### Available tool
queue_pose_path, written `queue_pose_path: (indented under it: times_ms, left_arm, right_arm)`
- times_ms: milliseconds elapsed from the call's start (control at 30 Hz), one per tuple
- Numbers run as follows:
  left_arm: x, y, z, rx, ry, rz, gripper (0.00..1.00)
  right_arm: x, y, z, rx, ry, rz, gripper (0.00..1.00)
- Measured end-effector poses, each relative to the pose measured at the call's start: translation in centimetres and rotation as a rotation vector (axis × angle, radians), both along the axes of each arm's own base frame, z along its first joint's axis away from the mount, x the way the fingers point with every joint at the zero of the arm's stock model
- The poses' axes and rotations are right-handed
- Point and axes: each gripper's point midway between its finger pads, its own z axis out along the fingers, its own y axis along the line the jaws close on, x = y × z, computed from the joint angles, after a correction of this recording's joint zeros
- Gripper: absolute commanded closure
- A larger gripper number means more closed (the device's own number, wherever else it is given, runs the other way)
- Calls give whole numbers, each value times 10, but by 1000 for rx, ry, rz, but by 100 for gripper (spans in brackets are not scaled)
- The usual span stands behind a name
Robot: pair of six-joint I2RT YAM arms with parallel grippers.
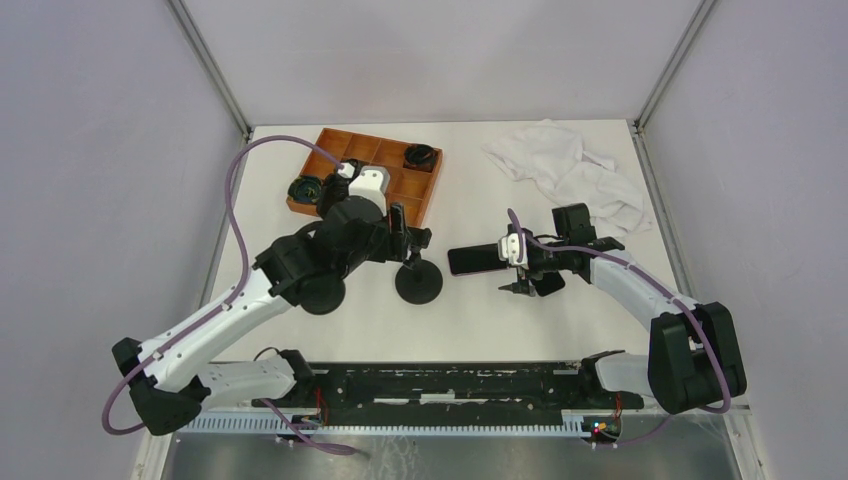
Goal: Place the phone on the phone stand
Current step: Adjust the phone stand at the center of the board.
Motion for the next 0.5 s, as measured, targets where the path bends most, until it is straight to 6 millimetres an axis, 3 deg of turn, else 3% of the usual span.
queue_pose_path:
  times_ms: [133,333,500]
  left_arm:
    - [9,4,2,24,-13,17,42]
    - [27,16,-10,60,16,51,53]
    - [31,17,-12,50,29,45,57]
  right_arm:
    - [0,0,0,0,-3,2,2]
    - [0,0,0,-1,-5,3,2]
    - [0,0,0,-3,-6,7,2]
